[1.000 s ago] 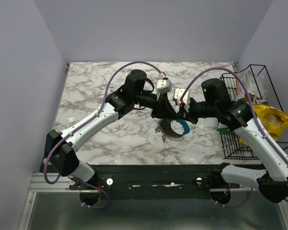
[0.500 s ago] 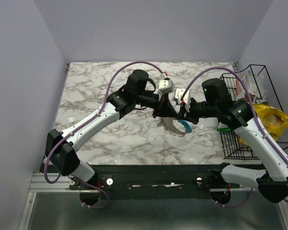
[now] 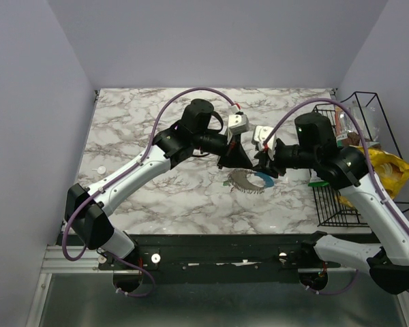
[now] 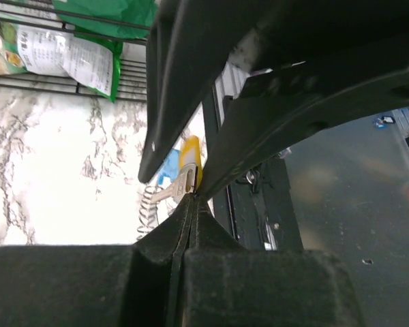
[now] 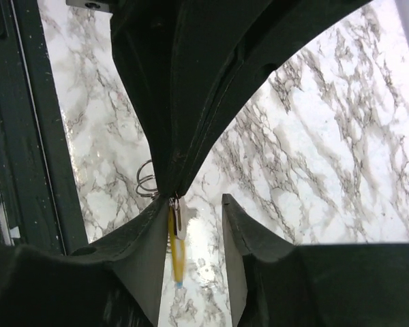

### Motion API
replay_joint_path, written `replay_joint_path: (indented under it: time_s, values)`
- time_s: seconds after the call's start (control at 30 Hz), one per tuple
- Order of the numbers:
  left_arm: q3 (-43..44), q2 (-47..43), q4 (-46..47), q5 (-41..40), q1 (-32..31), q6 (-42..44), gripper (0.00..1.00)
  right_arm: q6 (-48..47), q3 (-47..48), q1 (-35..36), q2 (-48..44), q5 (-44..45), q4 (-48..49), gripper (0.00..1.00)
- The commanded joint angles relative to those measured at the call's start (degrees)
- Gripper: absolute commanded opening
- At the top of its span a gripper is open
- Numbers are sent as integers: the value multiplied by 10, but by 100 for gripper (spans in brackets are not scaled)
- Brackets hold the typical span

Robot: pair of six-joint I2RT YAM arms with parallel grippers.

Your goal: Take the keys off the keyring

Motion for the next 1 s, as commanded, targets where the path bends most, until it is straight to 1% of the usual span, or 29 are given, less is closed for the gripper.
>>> replay_joint_path:
  time_s: [0.0, 0.2, 0.37, 0.6, 0.73, 0.83, 0.97]
  values:
    - [4, -3, -12, 24, -6, 0, 0, -13, 3, 3, -22, -8, 43, 48]
    - [-3, -10, -10, 32, -5, 2, 0, -25, -8, 0, -28, 0, 43, 49]
    - [-1, -17, -11, 37, 0, 2, 0, -43, -23, -15, -38, -16, 42, 58]
    - [-3, -28, -13, 55, 5, 0, 0, -97, -47, -65, -59, -140, 20, 69]
    - [-2, -32, -12, 64, 8, -2, 0, -148, -81, -66, -67, -177, 13, 73]
    - [2, -32, -12, 70, 10, -5, 0, -166, -120, -66, -76, -189, 38, 77]
    - [5, -31, -15, 75, 13, -6, 0, -173, -152, -66, -78, -191, 92, 77]
